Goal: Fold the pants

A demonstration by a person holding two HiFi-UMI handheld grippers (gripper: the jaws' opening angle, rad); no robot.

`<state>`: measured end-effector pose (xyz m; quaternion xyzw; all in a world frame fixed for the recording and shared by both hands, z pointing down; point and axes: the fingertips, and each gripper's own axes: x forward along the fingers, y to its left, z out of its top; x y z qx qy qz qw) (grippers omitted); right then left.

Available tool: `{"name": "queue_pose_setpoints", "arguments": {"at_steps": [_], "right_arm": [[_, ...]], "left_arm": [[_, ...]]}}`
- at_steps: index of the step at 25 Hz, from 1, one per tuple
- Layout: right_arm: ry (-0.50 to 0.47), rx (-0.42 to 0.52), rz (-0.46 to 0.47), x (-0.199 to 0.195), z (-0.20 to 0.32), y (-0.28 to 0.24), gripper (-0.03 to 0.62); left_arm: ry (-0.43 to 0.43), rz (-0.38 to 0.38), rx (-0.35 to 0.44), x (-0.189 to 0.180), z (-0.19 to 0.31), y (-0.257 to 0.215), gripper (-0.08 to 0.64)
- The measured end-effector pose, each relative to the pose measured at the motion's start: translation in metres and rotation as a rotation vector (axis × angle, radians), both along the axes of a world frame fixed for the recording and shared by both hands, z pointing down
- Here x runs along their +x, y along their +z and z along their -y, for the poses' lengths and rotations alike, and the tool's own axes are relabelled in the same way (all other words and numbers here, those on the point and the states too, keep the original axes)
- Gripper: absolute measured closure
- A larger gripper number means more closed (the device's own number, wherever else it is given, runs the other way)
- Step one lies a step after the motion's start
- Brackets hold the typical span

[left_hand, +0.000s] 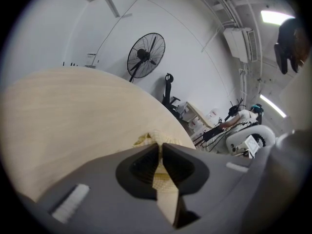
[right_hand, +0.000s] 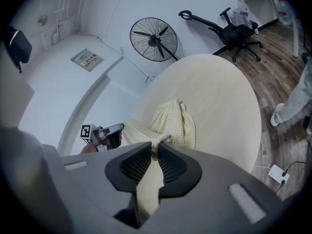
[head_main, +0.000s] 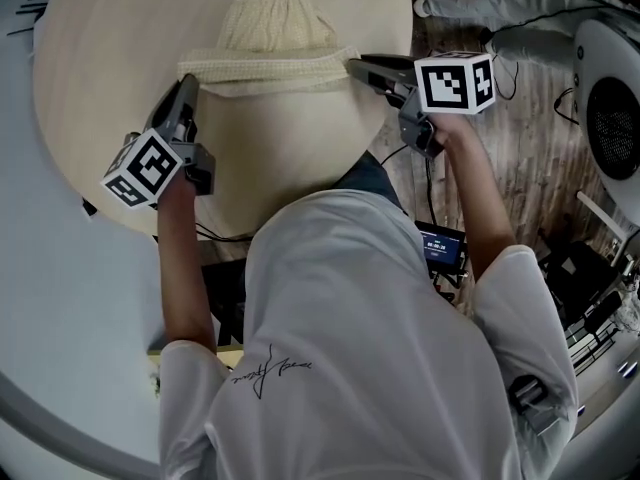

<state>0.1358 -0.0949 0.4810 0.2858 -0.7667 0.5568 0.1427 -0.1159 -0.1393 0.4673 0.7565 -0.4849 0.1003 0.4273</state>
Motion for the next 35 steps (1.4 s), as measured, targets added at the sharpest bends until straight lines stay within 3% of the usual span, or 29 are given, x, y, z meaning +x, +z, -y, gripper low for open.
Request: {"name": "queue_pose_setpoints", "arguments": {"at_steps": [13,22,31,35], "right_arm": [[0.055,-0.066,0.064,-0.001,0.007,0.010,0.546],[0.098,-0.063,0.084,-0.008,0.038,0.017,0.546],[0.245,-0.099,0.083,0.000,0.053,0.036,0.546],[0.274,0.000,-0.027,0.000,0.069,0.041,0.546]], "left_arm": [[-0.037,-0.088,-0.040,-0.001,0.004,0.011,0.477],[-0.080,-0.160,-0.059,-0.007,0.036,0.021,0.477],[-0.117,-0.196,-0.082,0.007,0.062,0.033,0.477],[-0.121,-0.204,-0.085,0.003,0.078,0.037,0.477]]}}
